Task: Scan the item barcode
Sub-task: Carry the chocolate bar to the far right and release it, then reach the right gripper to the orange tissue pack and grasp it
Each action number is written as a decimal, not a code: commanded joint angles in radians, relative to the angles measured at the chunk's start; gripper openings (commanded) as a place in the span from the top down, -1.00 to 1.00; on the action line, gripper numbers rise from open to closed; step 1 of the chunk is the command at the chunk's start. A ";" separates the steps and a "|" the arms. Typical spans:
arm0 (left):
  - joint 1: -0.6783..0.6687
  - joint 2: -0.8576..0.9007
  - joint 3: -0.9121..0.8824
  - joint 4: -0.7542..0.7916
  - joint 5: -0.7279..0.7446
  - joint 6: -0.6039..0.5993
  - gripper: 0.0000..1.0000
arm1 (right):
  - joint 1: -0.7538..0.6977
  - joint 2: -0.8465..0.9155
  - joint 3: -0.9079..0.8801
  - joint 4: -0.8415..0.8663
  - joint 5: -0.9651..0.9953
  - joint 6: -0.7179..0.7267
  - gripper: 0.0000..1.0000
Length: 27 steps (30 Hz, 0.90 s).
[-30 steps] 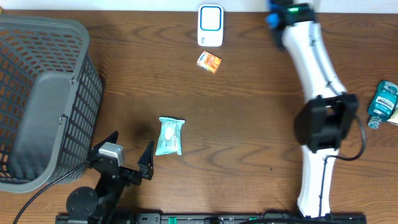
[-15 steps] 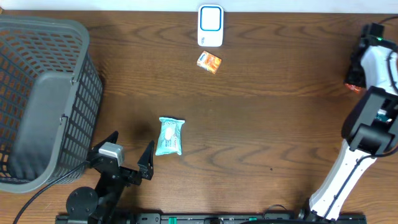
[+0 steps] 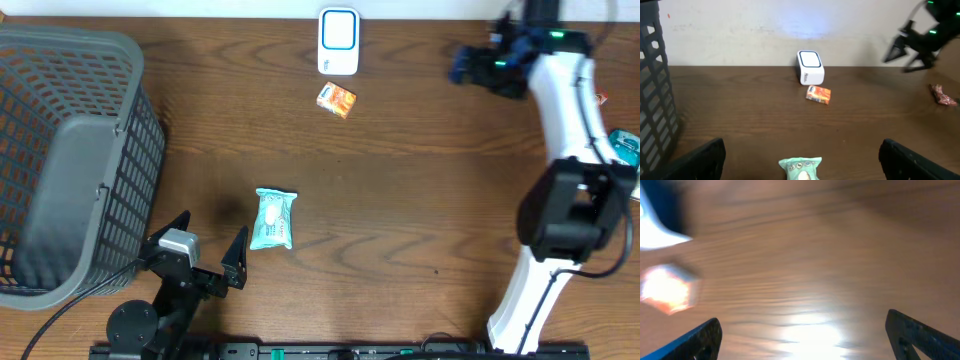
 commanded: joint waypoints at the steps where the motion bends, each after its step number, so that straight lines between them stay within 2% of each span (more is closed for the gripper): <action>1: -0.004 -0.003 -0.001 0.002 0.012 -0.013 -0.96 | 0.132 0.057 0.000 0.050 -0.195 0.177 -0.99; 7: -0.004 -0.003 -0.001 0.002 0.012 -0.013 -0.96 | 0.276 0.185 0.000 0.241 -0.193 0.431 -0.99; 8: -0.004 -0.003 -0.001 0.002 0.012 -0.013 -0.96 | 0.288 0.204 0.000 0.270 -0.192 0.438 -0.97; 11: -0.004 -0.003 -0.001 0.002 0.012 -0.013 -0.95 | 0.309 0.251 0.000 0.322 -0.157 0.498 -0.72; 14: -0.004 -0.003 -0.001 0.002 0.012 -0.013 -0.96 | 0.314 0.275 0.000 0.330 -0.060 0.603 -0.66; 17: -0.004 -0.003 -0.001 0.002 0.012 -0.013 -0.96 | 0.316 0.293 0.000 0.356 -0.034 0.612 -0.62; 23: -0.004 -0.003 -0.001 0.002 0.012 -0.013 -0.96 | 0.334 0.350 0.000 0.364 -0.032 0.628 -0.43; 27: -0.004 -0.003 -0.001 0.002 0.012 -0.013 -0.96 | 0.356 0.389 0.000 0.367 -0.035 0.627 -0.40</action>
